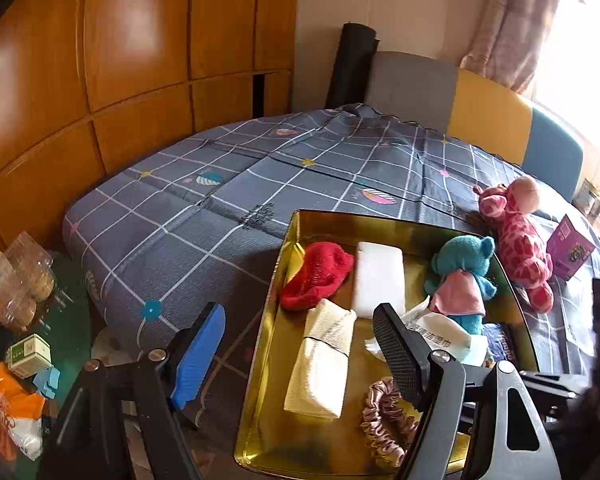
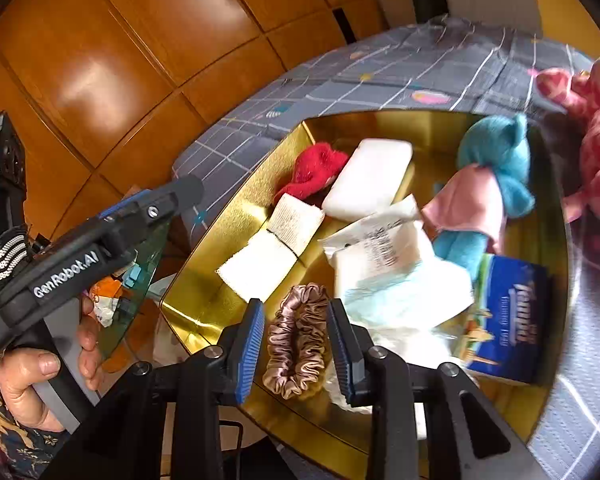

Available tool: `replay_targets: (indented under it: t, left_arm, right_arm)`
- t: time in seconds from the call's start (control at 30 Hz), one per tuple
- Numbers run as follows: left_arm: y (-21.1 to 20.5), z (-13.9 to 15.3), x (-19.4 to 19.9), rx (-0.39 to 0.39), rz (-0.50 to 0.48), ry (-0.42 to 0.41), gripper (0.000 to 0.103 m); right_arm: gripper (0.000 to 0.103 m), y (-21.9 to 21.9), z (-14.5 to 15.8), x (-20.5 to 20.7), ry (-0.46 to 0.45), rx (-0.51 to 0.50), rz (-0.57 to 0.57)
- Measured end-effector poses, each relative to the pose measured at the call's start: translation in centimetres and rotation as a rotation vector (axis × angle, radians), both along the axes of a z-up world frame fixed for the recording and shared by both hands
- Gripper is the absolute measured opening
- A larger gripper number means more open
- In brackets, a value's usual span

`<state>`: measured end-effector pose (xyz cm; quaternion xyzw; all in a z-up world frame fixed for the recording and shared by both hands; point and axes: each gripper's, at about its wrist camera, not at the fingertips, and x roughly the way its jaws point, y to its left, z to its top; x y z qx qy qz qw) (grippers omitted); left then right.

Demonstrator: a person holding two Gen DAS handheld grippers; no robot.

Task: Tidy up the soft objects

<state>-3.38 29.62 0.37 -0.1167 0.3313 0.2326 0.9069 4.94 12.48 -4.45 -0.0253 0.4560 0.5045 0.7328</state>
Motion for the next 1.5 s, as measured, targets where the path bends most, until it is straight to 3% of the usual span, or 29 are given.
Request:
replay_targets:
  t: [0.37, 1.0, 1.3, 1.5]
  left_arm:
    - [-3.1, 0.3, 0.3, 0.052, -0.068, -0.005, 0.081]
    - [-9.2, -0.2, 1.4, 0.099, -0.232, 0.022, 0.082]
    - [-12.0, -0.1, 2.8, 0.117, -0.311, 0.038, 0.082]
    - [-15.5, 0.6, 4.5, 0.153, -0.428, 0.034, 0.082]
  right_arm:
    - [0.035, -4.0, 2.8, -2.2, -0.262, -0.067, -0.183]
    - [0.036, -15.6, 3.0, 0.4, -0.304, -0.146, -0.475]
    - [0.036, -24.2, 3.2, 1.6, -0.312, -0.226, -0.645]
    - [0.036, -30.9, 3.7, 2.1, -0.291, -0.307, -0.801]
